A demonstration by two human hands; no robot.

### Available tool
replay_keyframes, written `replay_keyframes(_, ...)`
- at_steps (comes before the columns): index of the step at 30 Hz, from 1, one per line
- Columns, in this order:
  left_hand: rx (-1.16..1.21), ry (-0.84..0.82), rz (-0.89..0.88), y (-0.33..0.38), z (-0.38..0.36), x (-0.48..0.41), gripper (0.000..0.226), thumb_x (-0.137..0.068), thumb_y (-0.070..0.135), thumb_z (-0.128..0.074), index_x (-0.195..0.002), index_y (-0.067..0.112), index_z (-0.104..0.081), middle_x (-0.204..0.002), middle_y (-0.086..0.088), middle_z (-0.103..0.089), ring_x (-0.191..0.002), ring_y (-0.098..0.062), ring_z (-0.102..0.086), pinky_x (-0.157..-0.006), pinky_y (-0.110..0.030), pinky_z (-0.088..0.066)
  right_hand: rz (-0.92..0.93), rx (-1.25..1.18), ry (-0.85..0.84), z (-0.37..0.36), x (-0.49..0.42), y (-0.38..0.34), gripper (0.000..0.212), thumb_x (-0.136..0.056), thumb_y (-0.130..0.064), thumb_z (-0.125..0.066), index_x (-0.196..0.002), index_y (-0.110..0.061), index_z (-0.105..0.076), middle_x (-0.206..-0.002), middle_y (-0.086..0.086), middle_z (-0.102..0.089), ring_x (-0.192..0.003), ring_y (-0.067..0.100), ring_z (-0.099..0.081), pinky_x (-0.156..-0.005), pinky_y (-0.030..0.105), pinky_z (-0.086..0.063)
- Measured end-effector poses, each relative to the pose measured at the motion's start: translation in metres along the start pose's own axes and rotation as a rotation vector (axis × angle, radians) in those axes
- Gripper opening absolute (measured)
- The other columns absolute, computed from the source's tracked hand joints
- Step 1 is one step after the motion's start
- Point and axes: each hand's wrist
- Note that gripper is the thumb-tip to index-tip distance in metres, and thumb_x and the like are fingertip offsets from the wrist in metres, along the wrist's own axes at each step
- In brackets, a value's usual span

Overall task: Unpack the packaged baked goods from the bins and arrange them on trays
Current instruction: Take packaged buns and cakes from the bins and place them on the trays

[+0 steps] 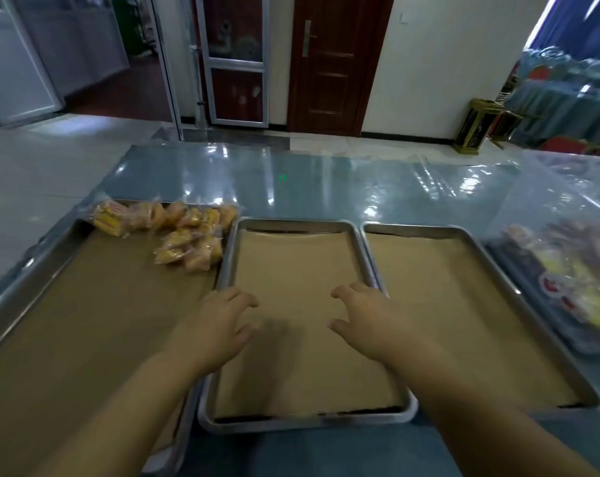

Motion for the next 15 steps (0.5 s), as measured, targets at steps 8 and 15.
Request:
replay_keyframes(8, -0.075, -0.105, -0.075, 0.132, -0.055, 0.006, 0.036, -0.088, 0.042, -0.053, -0.121, 0.03, -0.052, -0.122, 0.011, -0.051, -0.109, -0.014, -0.051, -0.088, -0.031, -0.043, -0.118, 0.012, -0.065, 0.019, 0.1, 0.116, 0.05, -0.089, -0.043, -0.055, -0.133, -0.021, -0.043, -0.124, 0.003, -0.05, -0.111, 0.025, -0.049, -0.087, 0.035, -0.045)
replay_keyframes(15, -0.091, -0.218, -0.152, 0.209, -0.091, -0.025, 0.034, -0.091, 0.036, -0.05, -0.124, 0.026, -0.05, -0.124, 0.005, -0.051, -0.109, -0.016, -0.05, -0.088, -0.028, -0.04, -0.211, 0.051, -0.096, 0.04, 0.141, 0.198, 0.053, -0.086, -0.05, -0.056, -0.13, -0.023, -0.045, -0.124, 0.002, -0.051, -0.106, 0.023, -0.052, -0.085, 0.039, -0.048)
Point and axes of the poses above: each hand's wrist, its own x-axis away from the middle knuckle, its own z-axis out of the back of the hand, y = z × x
